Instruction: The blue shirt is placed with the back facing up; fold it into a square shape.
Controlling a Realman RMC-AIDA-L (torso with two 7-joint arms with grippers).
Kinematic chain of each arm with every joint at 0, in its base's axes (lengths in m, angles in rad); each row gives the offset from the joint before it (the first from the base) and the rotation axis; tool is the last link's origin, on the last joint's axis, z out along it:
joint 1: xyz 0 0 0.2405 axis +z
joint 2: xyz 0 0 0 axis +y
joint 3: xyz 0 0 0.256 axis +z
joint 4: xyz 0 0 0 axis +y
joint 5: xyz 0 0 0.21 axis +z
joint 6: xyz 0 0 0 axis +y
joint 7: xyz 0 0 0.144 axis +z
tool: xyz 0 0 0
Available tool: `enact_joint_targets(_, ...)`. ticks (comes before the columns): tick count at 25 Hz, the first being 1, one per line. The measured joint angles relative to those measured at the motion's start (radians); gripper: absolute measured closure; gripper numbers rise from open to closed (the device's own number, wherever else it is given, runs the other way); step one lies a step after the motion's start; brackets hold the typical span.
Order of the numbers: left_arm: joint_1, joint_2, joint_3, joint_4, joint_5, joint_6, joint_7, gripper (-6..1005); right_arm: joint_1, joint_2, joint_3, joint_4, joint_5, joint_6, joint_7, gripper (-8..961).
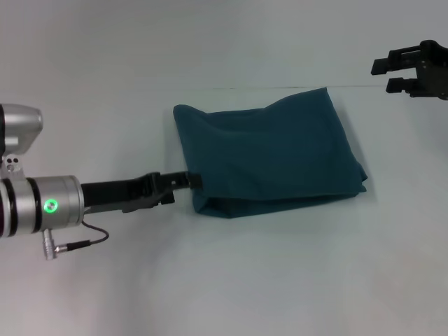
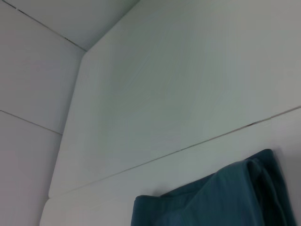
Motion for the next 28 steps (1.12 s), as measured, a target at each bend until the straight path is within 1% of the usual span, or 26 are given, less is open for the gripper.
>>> enact_joint_targets(2, -0.018, 0.003, -0.001, -0.044, -0.001, -0.039, -0.053, 94, -0.001, 0.002, 0.001, 0.000, 0.000, 0.001, 0.000, 396)
enact_joint_targets(6, -0.049, 0.007, -0.002, -0.131, -0.004, -0.105, -0.089, 103, -0.002, 0.003, 0.001, 0.000, 0.000, 0.006, 0.000, 396)
enact_joint_targets(14, -0.066, -0.001, -0.002, -0.185, -0.006, -0.190, -0.121, 121, -0.002, 0.004, 0.001, -0.001, 0.000, 0.016, 0.000, 396)
enact_joint_targets(20, -0.090, -0.001, -0.004, -0.216, -0.014, -0.199, -0.123, 134, -0.003, 0.005, 0.001, -0.001, 0.000, 0.023, 0.001, 396)
enact_joint_targets(23, -0.091, -0.002, -0.004, -0.216, -0.019, -0.199, -0.125, 141, -0.005, 0.005, 0.003, -0.001, 0.000, 0.023, 0.001, 396)
enact_joint_targets(28, -0.084, -0.002, -0.005, -0.218, -0.035, -0.194, -0.122, 318, -0.007, 0.005, 0.014, 0.000, 0.000, 0.023, 0.000, 396)
